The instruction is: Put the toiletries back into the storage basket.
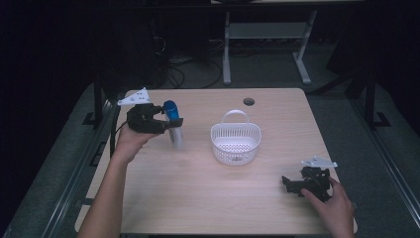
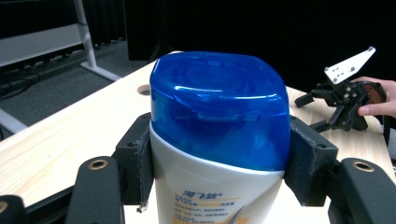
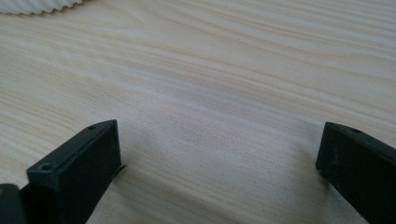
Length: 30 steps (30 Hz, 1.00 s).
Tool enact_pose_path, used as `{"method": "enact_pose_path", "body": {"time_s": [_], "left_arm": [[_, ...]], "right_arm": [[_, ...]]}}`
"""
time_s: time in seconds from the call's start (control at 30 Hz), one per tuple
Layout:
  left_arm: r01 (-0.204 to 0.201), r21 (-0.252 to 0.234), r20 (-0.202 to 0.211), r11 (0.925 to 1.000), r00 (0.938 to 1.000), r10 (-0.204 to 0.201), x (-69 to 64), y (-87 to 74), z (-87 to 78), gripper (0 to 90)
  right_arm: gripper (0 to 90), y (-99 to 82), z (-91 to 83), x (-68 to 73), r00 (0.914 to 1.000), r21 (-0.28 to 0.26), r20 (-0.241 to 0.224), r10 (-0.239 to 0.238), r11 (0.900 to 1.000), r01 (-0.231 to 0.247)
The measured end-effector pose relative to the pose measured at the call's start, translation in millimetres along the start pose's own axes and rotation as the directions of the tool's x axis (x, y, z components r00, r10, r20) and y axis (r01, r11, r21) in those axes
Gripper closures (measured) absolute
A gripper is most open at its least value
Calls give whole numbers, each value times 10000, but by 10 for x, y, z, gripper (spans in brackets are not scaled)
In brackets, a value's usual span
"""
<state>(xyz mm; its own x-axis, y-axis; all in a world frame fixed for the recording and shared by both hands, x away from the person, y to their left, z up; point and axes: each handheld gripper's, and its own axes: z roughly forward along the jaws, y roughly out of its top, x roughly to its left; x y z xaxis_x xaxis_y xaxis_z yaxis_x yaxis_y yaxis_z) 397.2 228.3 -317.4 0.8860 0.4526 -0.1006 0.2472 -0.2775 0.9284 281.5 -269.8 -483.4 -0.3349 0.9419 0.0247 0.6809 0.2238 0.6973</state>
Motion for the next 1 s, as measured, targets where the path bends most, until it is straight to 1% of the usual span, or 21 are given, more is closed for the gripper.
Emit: {"method": "enact_pose_path", "body": {"time_s": [0.07, 0.2, 0.5, 1.0], "left_arm": [[-19, -61, 58, 10000, 10000, 20, -10, 39, 17, 360], [-216, -52, 147, 9998, 9997, 217, -34, 138, 57, 360], [-416, -261, 451, 9988, 9981, 427, -101, 342, 170, 360], [-822, -288, 926, 9962, 9921, 845, -251, 540, 420, 360]], "right_arm": [[0, 0, 0, 1, 10000, -2, -6, 13, 10000, -13], [0, 0, 0, -2, 10000, -13, -1, -31, 10000, 31], [0, 0, -1, -1, 10000, 3, 2, -22, 10000, 22], [0, 0, -1, 0, 10000, -4, -3, -5, 10000, 5]]}}
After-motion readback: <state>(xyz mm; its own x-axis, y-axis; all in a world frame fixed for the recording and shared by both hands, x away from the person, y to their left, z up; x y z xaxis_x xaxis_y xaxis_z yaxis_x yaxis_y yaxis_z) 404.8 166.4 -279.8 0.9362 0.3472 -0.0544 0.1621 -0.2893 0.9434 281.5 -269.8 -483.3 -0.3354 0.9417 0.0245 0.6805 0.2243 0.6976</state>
